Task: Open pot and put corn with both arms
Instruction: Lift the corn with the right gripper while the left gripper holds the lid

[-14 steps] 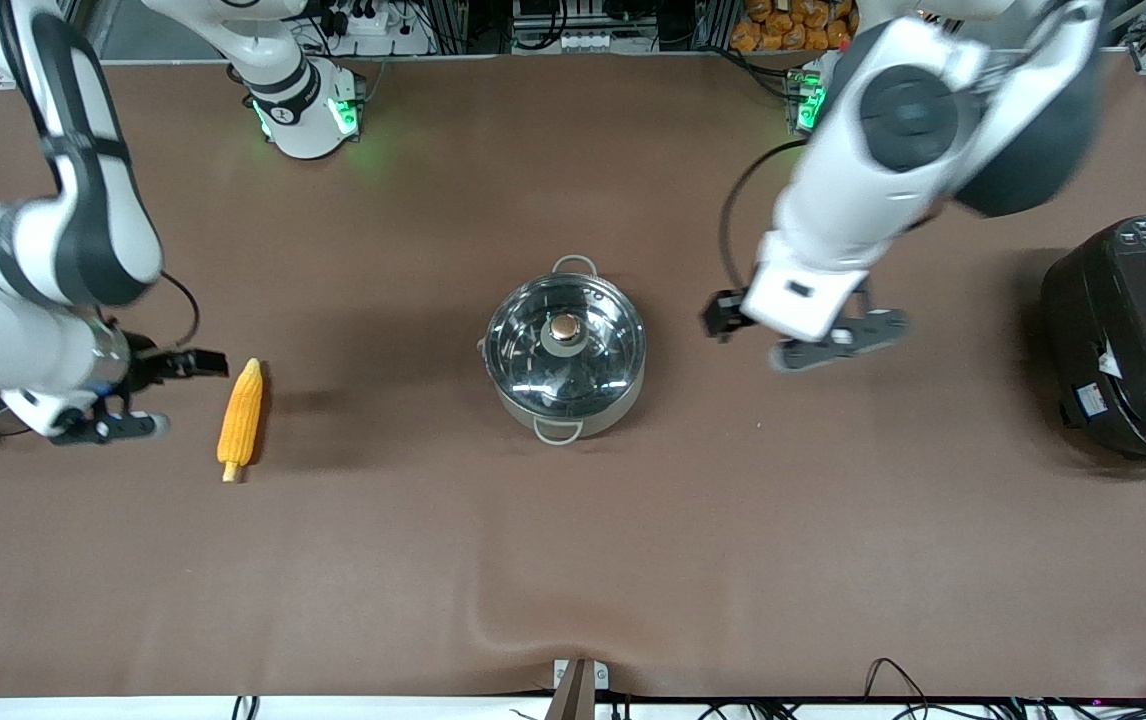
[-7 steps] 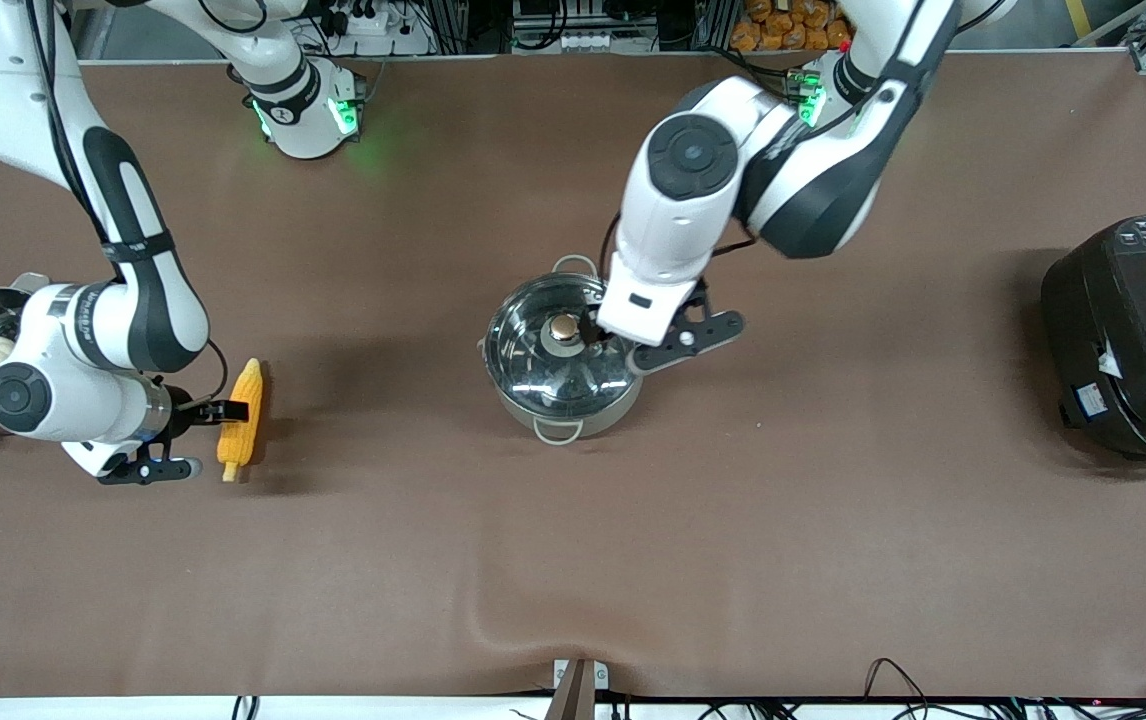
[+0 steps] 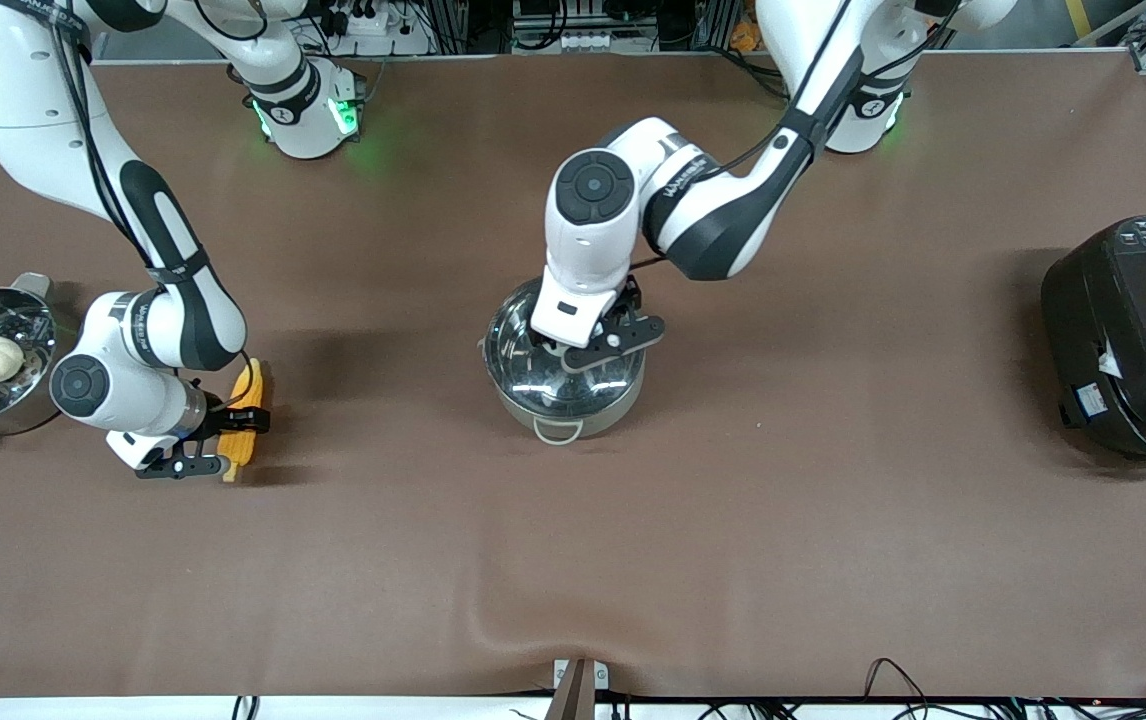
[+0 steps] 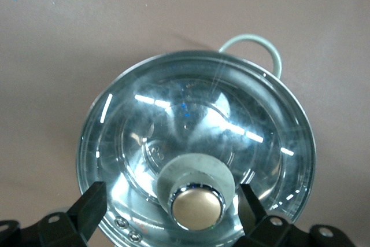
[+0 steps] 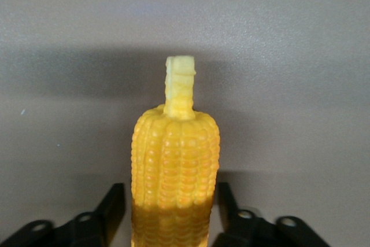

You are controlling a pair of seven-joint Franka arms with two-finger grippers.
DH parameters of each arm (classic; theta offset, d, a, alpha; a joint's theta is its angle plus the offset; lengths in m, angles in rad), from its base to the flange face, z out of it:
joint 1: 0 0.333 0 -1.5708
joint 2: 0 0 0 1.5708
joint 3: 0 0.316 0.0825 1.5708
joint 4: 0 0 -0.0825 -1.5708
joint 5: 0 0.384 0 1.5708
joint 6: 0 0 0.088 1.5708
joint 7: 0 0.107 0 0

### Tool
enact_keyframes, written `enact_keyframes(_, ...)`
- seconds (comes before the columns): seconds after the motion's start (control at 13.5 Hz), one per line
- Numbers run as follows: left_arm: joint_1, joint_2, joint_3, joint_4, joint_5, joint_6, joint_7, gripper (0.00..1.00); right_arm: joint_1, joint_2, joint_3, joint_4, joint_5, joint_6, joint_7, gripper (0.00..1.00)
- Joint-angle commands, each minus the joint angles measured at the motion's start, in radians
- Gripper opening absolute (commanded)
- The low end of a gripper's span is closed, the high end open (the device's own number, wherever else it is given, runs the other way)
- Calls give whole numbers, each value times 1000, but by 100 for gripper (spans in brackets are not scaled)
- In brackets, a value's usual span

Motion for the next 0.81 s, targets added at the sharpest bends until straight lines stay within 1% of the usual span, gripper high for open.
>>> enact_keyframes(0.0,-29,34,18,31,-4,13,-17,100,-14,-20,13,-7,-16,-10,0,0)
enact_keyframes(0.07,-29,40,17,30,-3,13,-17,100,-6,-33,14,-7,-16,-30,0,0)
enact_keyframes(0.22,-41,52,18,30,-1,19,-15,100,5,-86,20,7,-14,-137,2,0)
enact_keyframes(0.3,-41,54,18,30,-1,31,-15,100,29,-112,20,22,-13,-190,3,0)
enact_keyframes(0.59,-49,66,18,27,1,42,-17,100,91,-160,31,128,1,-410,18,0)
enact_keyframes(0.74,-50,66,17,24,2,42,-21,88,100,-160,54,198,17,-496,23,0)
